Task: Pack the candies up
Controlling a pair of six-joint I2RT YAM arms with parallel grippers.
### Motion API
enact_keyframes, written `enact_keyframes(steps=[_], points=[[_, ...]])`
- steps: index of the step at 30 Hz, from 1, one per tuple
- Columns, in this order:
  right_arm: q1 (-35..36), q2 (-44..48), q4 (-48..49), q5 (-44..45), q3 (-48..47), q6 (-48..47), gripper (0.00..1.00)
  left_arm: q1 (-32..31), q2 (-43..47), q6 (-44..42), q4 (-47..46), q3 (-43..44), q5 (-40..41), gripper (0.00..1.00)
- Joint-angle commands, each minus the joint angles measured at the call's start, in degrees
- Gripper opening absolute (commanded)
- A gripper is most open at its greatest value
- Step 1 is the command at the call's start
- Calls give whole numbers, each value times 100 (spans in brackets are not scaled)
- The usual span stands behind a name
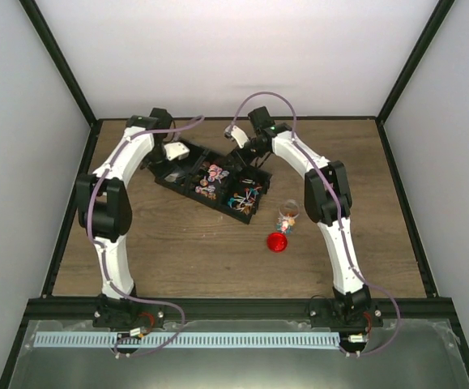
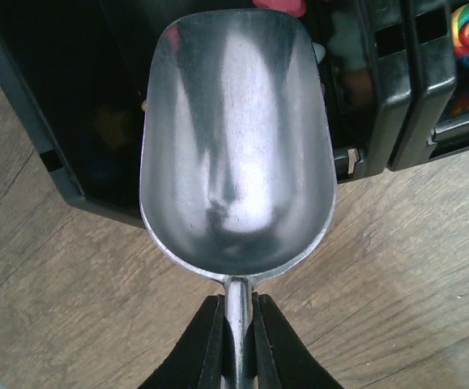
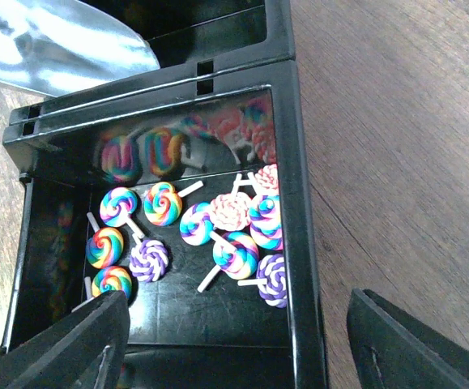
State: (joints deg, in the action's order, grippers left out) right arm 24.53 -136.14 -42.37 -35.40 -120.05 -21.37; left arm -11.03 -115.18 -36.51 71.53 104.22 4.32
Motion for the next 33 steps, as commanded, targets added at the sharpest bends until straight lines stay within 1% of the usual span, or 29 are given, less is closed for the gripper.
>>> enact_keyframes(steps=[1,7,10,13,19,25,28,33], points=[[4,-86,73,0,-265,-68,73,-108,-262,-185,-100,142,140,4],[8,-189,125,-190,-265,-87,56,-195,-407,-96,-361,79,16,4],[21,-227,128,-242,-260,-136,51,-227,-401,50,-642,-127,-103,4],[16,-225,128,-301,-227,-187,49,-242,-365,301,-1040,-322,-305,4],[17,-196,137,-451,-119,-336,43,-271,-183,759,-2113,-1017,-905,4],[21,-125,222,-486,8,-429,40,-414,-325,1387,-2606,-1197,-1252,4],[21,-111,216,-449,-7,-466,39,-412,-113,1657,-2900,-1530,-1531,4],[17,-84,190,-381,11,-478,39,-386,438,1925,-3628,-2398,-1720,4]])
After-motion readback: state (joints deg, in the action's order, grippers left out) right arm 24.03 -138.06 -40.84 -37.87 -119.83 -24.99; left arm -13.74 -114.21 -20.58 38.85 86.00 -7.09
